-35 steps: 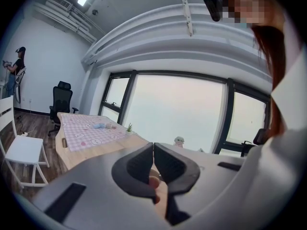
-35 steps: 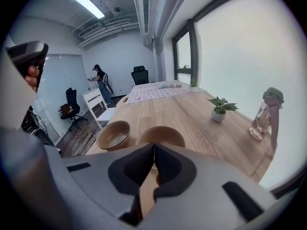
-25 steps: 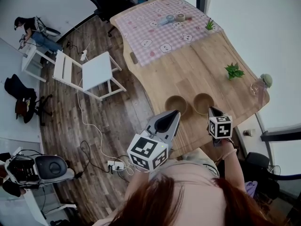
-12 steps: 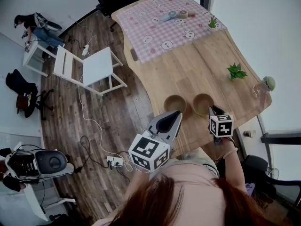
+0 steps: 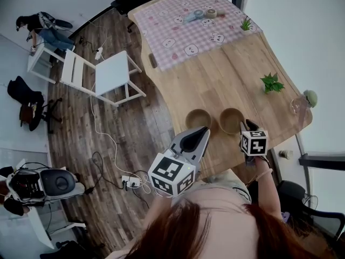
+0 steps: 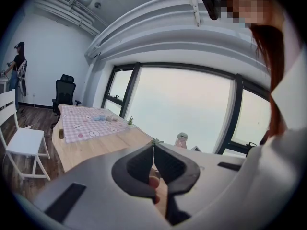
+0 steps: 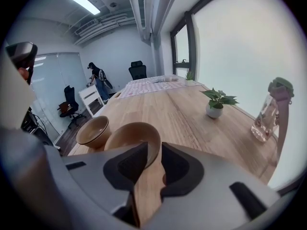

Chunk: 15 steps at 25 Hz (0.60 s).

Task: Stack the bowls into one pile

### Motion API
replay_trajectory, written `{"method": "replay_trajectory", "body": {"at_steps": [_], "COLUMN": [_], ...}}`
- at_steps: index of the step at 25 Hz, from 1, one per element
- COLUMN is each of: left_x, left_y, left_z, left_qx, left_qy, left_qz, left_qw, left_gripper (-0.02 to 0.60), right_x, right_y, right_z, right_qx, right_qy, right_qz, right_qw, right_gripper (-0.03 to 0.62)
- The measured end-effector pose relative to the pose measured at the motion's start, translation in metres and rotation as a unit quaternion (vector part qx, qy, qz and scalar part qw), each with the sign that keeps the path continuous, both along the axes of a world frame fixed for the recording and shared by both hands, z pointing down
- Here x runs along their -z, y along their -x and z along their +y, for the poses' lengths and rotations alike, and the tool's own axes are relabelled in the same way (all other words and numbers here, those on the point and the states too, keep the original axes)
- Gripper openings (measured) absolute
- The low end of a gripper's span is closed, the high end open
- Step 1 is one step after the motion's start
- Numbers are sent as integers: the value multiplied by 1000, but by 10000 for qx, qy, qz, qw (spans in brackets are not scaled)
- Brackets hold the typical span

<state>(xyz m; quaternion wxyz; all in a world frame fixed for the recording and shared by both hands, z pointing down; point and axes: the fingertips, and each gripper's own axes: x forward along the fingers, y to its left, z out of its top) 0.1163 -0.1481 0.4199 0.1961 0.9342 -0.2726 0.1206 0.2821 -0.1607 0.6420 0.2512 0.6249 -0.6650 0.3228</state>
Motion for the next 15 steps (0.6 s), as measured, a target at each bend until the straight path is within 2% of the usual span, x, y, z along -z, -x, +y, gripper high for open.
{"method": "replay_trajectory", "body": {"at_steps": [15], "left_x": [-11], "left_y": [-17], "left_z": [-9], "left_qx": [264], "left_qy": [98], "left_qz": [-161], "left_qw": [9995], "left_gripper": [11], "right_x": [-23], "right_y": [-6], "right_z": [-16], "right_qx": [226], "right_qy": [207], "right_qz": [-351], "right_qw": [9989], "right_gripper": [95]}}
